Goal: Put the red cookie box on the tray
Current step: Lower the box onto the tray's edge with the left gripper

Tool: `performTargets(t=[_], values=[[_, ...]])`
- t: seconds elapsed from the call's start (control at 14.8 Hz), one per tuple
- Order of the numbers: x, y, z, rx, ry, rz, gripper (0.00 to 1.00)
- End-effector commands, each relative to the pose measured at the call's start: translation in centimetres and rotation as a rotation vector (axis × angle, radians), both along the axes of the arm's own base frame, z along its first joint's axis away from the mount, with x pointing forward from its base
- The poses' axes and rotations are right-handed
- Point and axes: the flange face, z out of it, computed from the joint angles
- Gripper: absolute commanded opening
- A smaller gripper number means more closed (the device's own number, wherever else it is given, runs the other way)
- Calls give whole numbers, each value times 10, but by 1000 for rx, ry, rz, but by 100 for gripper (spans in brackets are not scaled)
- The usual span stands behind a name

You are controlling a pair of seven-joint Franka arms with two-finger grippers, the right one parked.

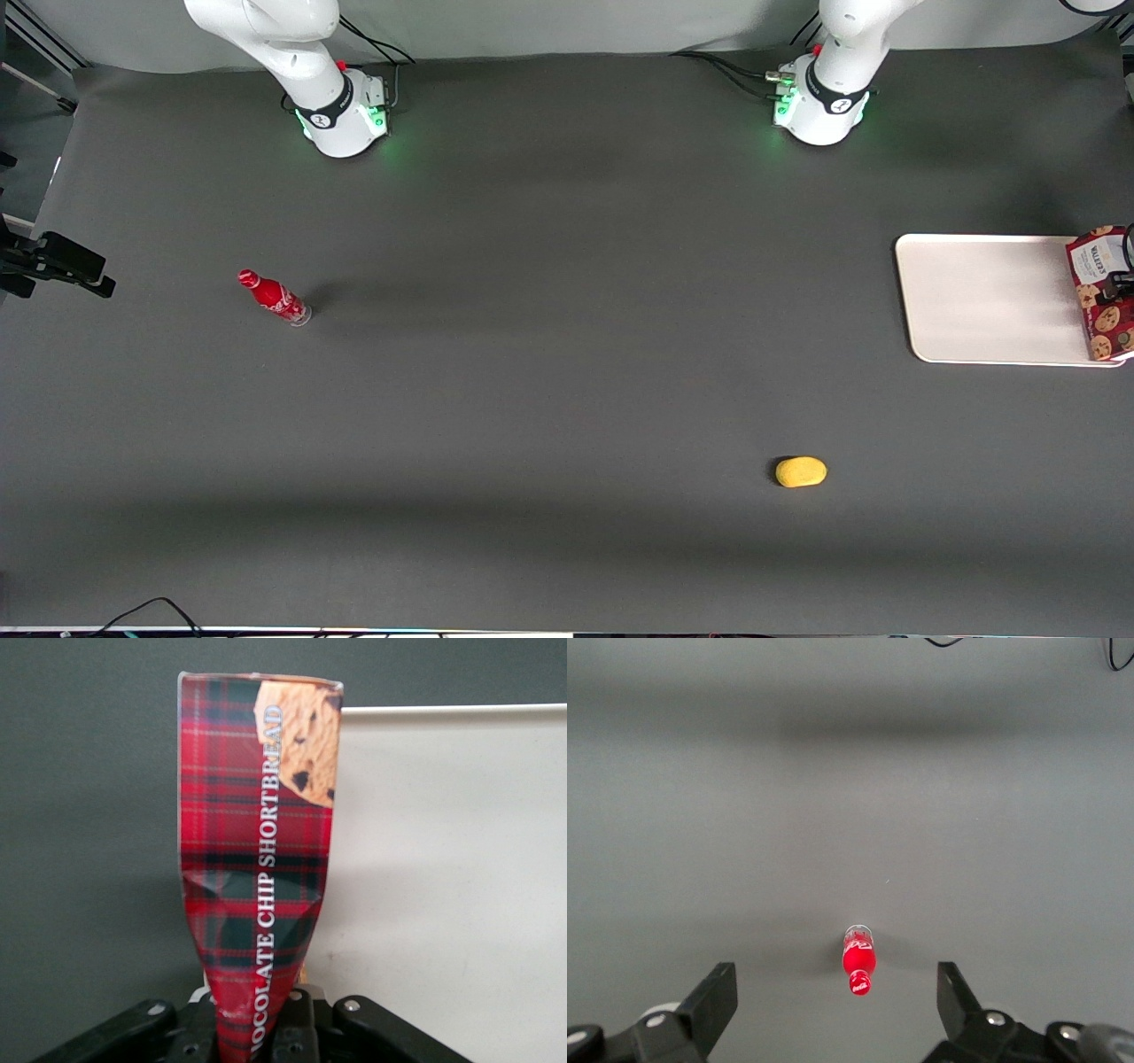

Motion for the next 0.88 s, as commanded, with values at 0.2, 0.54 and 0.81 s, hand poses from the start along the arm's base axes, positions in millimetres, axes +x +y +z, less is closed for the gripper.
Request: performTargets(t=[0.2, 0.54, 0.81], values=[[-2, 2, -3, -13, -30, 19, 95], [9, -5, 35, -3, -62, 29, 100], [25, -24, 126, -55, -76, 61, 100]])
